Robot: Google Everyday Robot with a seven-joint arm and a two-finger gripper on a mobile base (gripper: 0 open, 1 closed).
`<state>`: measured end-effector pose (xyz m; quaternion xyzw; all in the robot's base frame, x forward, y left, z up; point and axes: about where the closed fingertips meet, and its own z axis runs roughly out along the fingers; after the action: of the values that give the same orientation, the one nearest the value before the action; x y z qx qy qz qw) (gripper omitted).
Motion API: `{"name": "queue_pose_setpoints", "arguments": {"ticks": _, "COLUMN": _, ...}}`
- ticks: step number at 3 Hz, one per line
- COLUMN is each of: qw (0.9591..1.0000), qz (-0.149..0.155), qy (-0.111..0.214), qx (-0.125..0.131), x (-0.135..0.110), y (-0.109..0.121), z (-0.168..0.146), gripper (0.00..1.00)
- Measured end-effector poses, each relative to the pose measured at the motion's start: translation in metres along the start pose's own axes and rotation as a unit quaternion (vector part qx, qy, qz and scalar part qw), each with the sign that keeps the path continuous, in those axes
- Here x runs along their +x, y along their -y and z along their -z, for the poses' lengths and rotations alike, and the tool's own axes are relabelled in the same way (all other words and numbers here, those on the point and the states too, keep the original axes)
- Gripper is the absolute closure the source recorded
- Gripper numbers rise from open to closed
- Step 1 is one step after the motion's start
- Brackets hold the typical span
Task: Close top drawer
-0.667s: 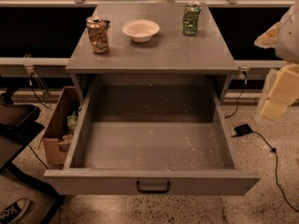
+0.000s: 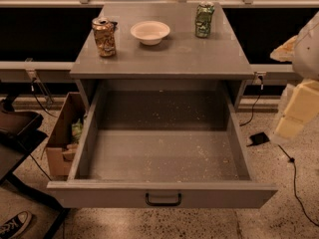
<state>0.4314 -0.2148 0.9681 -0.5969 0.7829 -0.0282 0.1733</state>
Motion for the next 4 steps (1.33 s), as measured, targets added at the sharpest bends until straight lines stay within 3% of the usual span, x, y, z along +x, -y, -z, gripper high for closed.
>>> {"name": "queue_pose_setpoints", "arguments": {"ticks": 1, "qw": 0.9993, "qz": -0.028, "qy": 0.018, "qx": -0.02, "x": 0.014, "y": -0.027, "z": -0.026, "gripper": 0.0}}
{"name": "queue_pose_setpoints", "arguments": {"ticks": 2, "qw": 0.9965, "qz": -0.063, "qy": 0.031, "qx": -0.045, "x": 0.029, "y": -0.072, "z": -0.062, "gripper": 0.16}}
{"name": "queue_pose_setpoints", "arguments": {"ticks": 3, "qw": 0.9918, "qz": -0.096, "qy": 0.025, "qx": -0.08, "x": 0.043, "y": -0.124, "z": -0.111, "gripper": 0.39}}
{"name": "queue_pose_setpoints", "arguments": {"ticks": 4, "qw": 0.9833, "qz": -0.126, "qy": 0.006, "qx": -0.131, "x": 0.064, "y": -0.178, "z": -0.173, "gripper": 0.62}}
